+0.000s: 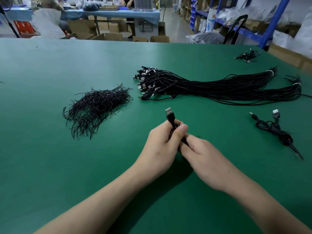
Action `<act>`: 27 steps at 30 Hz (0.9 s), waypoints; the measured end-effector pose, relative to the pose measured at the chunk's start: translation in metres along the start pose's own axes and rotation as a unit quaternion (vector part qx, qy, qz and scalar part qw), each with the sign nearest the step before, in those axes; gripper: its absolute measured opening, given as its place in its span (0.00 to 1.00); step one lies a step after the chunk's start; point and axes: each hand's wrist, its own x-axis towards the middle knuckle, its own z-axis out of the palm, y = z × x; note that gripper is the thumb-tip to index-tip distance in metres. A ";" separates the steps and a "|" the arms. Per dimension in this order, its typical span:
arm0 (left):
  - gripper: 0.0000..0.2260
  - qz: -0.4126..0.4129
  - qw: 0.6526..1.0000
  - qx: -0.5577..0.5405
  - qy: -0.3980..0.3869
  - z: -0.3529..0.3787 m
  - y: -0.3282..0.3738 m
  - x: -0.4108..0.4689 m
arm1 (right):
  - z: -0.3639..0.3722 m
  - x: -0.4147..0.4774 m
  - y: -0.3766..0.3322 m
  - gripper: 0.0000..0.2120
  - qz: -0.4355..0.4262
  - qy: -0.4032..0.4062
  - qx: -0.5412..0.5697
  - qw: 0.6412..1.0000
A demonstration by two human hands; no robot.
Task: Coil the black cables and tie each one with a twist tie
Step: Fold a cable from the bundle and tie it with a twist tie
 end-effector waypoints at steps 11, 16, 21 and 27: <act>0.11 -0.009 0.997 -0.059 -0.052 -0.015 -0.009 0.007 | 0.003 0.001 0.004 0.15 -0.008 -0.035 0.197 0.980; 0.07 0.001 0.995 -0.074 -0.072 -0.019 -0.013 0.011 | 0.006 0.001 0.007 0.15 -0.006 0.008 0.166 0.986; 0.20 -0.057 0.993 -0.091 -0.038 -0.041 -0.019 0.025 | 0.002 0.004 0.011 0.16 0.036 0.036 0.179 0.982; 0.10 -0.055 0.933 0.310 0.173 -0.101 -0.039 0.065 | 0.005 0.004 0.008 0.16 0.051 0.031 0.222 0.973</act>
